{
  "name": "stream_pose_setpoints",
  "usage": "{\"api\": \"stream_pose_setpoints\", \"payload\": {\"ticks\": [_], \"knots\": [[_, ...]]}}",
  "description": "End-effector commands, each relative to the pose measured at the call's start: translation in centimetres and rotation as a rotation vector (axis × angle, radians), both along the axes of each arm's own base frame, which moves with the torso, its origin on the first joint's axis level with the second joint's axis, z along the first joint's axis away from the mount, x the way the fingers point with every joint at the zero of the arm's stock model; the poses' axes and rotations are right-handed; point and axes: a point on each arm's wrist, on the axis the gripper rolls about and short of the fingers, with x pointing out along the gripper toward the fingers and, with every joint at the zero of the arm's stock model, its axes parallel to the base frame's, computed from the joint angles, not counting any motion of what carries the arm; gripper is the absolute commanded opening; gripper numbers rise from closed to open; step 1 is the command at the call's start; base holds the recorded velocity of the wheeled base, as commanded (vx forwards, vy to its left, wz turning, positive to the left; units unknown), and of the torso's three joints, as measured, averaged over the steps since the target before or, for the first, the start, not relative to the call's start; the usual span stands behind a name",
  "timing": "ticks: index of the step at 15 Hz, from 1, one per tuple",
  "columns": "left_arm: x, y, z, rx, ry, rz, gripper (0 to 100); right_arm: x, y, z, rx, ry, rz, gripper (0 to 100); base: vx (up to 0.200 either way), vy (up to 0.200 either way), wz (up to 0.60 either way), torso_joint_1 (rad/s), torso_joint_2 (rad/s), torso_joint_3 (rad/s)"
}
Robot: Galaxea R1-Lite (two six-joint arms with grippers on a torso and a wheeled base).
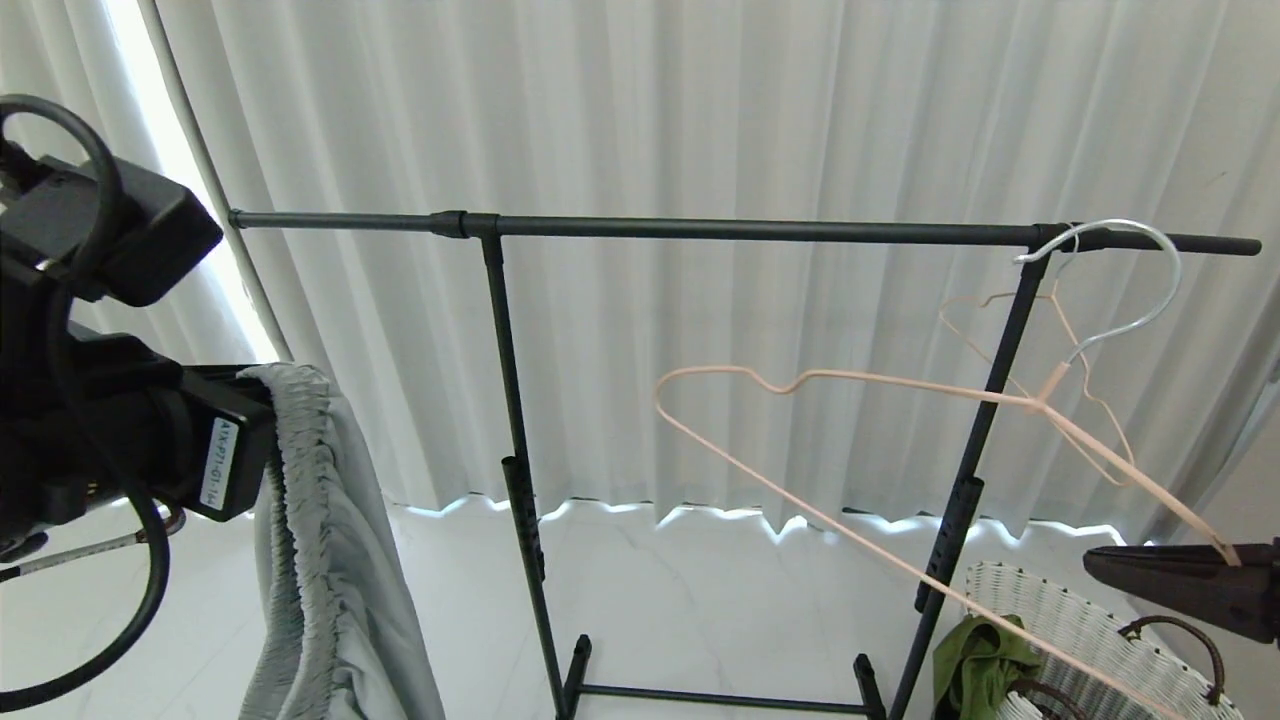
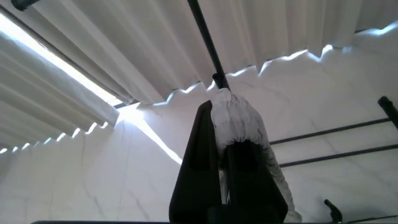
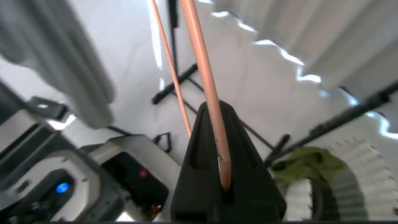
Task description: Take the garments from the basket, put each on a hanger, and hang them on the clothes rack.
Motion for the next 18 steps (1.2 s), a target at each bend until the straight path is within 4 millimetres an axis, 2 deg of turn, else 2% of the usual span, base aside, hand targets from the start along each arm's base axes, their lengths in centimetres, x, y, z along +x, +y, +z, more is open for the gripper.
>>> {"api": "stream_pose_setpoints", "payload": {"ticks": [1, 5, 7, 9, 12, 15, 18], "knots": [[1.7, -0.8, -1.1, 0.041, 0.047, 0.051, 0, -0.8, 1.2, -0.1, 0.018, 0.033, 0.104, 0, 0.0, 0.0, 0.0, 0.0, 0.0, 0.0], [3.5, -1.7, -1.3, -0.003, 0.063, 0.128, 0, -2.3, 2.8, -0.2, 0.05, 0.099, 0.236, 0, 0.0, 0.0, 0.0, 0.0, 0.0, 0.0], [4.0, -3.1, -0.9, -0.095, 0.06, 0.121, 0, -2.6, 4.0, -0.5, 0.043, 0.144, 0.283, 0, 0.0, 0.0, 0.0, 0.0, 0.0, 0.0], [4.3, -4.6, -0.7, -0.177, 0.064, 0.106, 0, -2.0, 5.0, -0.8, 0.024, 0.149, 0.273, 0, 0.0, 0.0, 0.0, 0.0, 0.0, 0.0], [5.8, -5.8, -0.5, -0.23, 0.07, 0.125, 0, -0.8, 6.7, -1.1, 0.018, 0.14, 0.223, 0, 0.0, 0.0, 0.0, 0.0, 0.0, 0.0], [6.7, -6.4, 0.2, -0.239, 0.044, 0.142, 0, 0.0, 7.7, -1.7, 0.001, 0.164, 0.132, 0, 0.0, 0.0, 0.0, 0.0, 0.0, 0.0], [7.3, -6.9, -0.1, -0.238, 0.051, 0.153, 0, 0.5, 8.4, -1.7, 0.032, 0.166, 0.101, 0, 0.0, 0.0, 0.0, 0.0, 0.0, 0.0]]}}
